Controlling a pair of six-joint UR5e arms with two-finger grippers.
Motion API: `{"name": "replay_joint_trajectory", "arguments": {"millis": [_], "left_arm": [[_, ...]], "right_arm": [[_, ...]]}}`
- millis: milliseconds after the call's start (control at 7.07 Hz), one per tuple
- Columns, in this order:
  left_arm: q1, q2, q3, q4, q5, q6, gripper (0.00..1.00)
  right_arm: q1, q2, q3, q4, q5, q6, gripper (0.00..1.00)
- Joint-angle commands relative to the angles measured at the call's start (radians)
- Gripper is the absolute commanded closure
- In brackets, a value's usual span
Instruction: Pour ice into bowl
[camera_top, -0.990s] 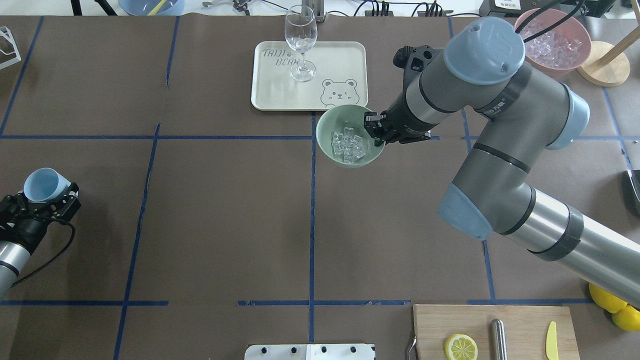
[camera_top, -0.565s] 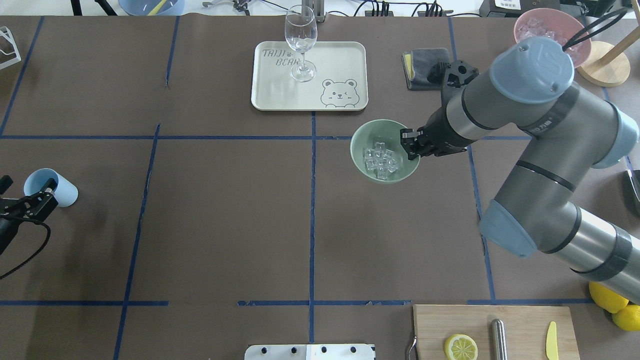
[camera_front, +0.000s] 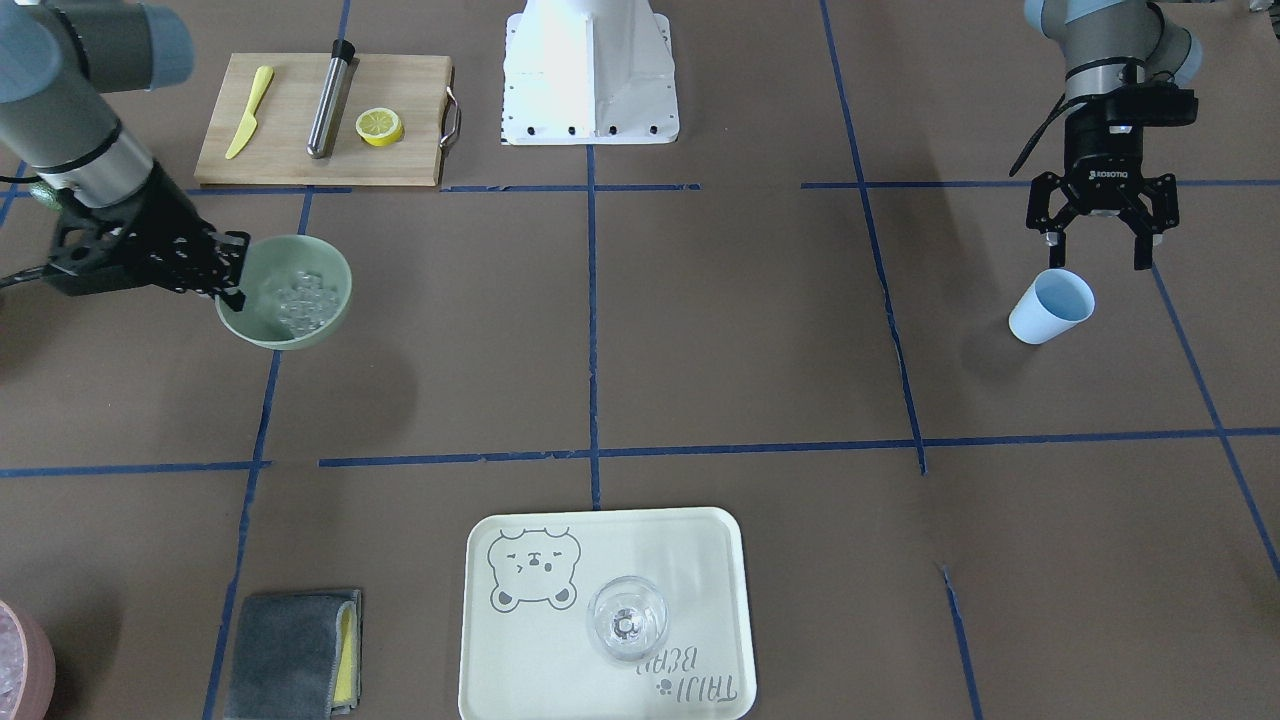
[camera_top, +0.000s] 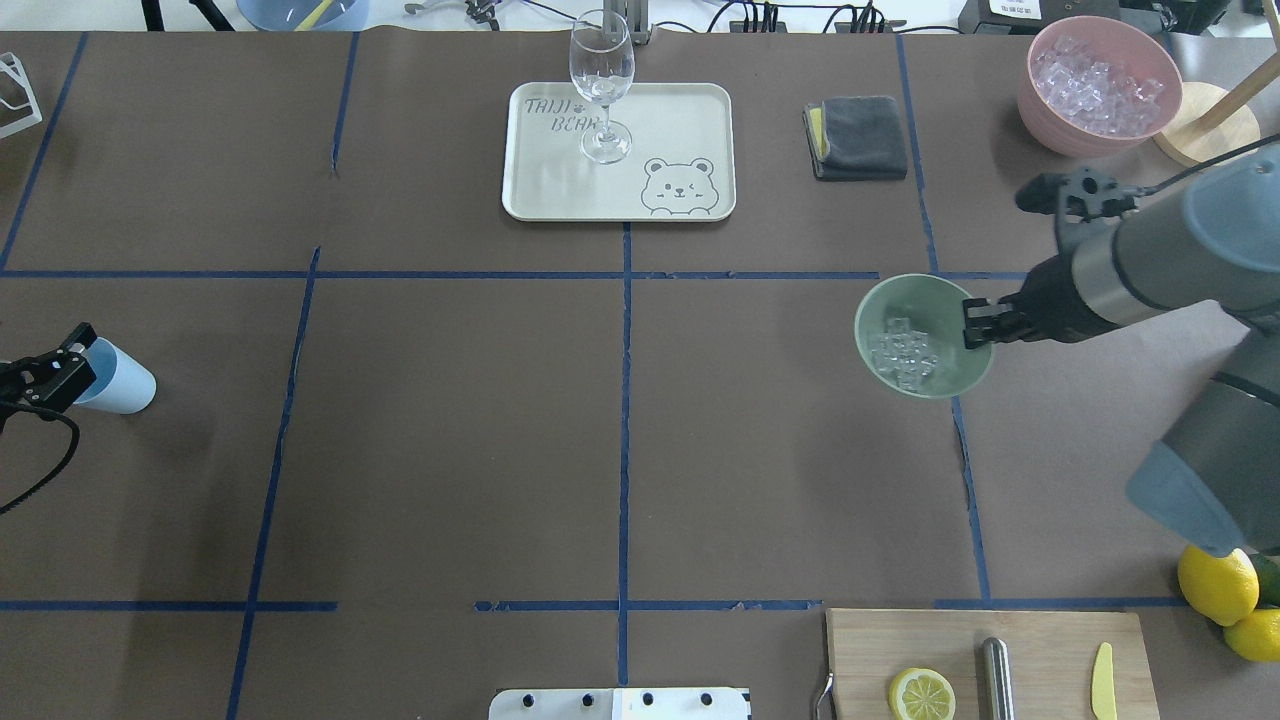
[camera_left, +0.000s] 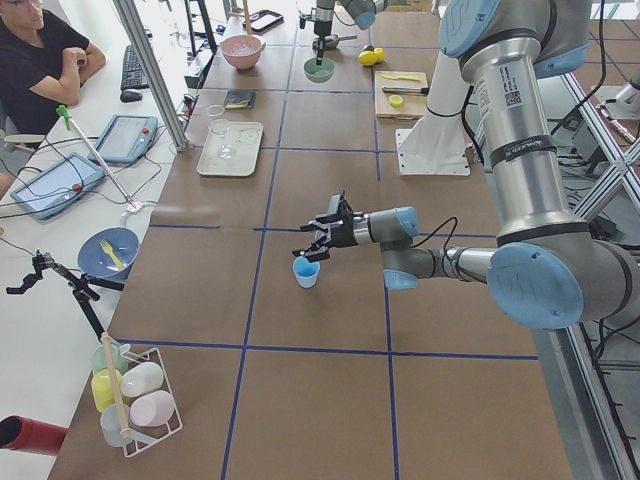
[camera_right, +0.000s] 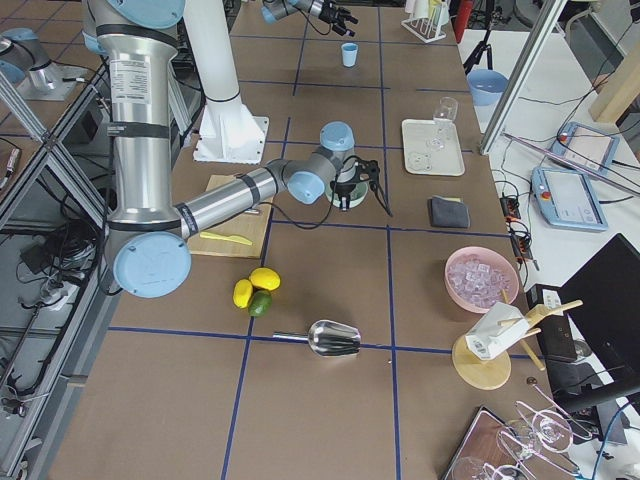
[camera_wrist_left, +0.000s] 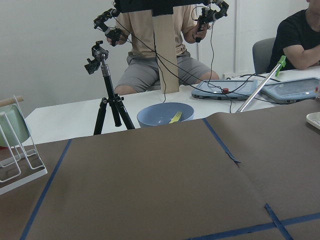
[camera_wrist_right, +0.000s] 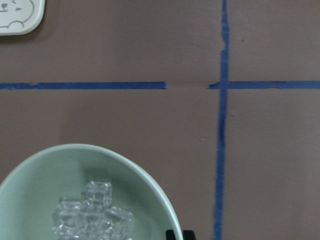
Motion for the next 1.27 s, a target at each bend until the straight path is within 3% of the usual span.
{"name": "replay_joint_trajectory", "arguments": {"millis": [0,141,283,424,565,707,848,990,1131], "left_arm": [[-0.094,-0.001,-0.055,0.054,-0.116,0.099,0.0],[-0.156,-0.001,-0.097,0.109,-0.209,0.147,0.0],[-0.231,-0.001,-0.117,0.152,-0.306,0.228,0.0],[-0.342,-0.001,-0.123,0.197,-0.465,0.298,0.0],[-0.386,0.001,-0.111,0.197,-0.568,0.307,0.0],[-0.391,0.001,-0.111,0.197,-0.586,0.307,0.0],[-0.408,0.002,-0.109,0.2,-0.641,0.313,0.0],[-0.488,0.001,-0.111,0.259,-0.78,0.328,0.0],[-0.563,-0.004,-0.115,0.356,-0.805,0.422,0.0]], "right_arm": [[0.08,-0.152,-0.155,0.248,0.043,-0.134,1.0],[0.077,-0.15,-0.267,0.398,0.043,-0.126,1.0],[0.077,-0.147,-0.323,0.468,0.04,-0.125,1.0],[0.075,-0.135,-0.327,0.475,0.04,-0.125,1.0],[0.078,-0.107,-0.322,0.472,0.044,-0.123,0.83],[0.083,-0.087,-0.324,0.464,0.044,-0.123,0.01],[0.124,-0.087,-0.319,0.443,0.081,-0.125,0.0],[0.181,-0.088,-0.31,0.377,0.14,-0.143,0.0],[0.204,-0.082,-0.308,0.358,0.144,-0.208,0.0]]}}
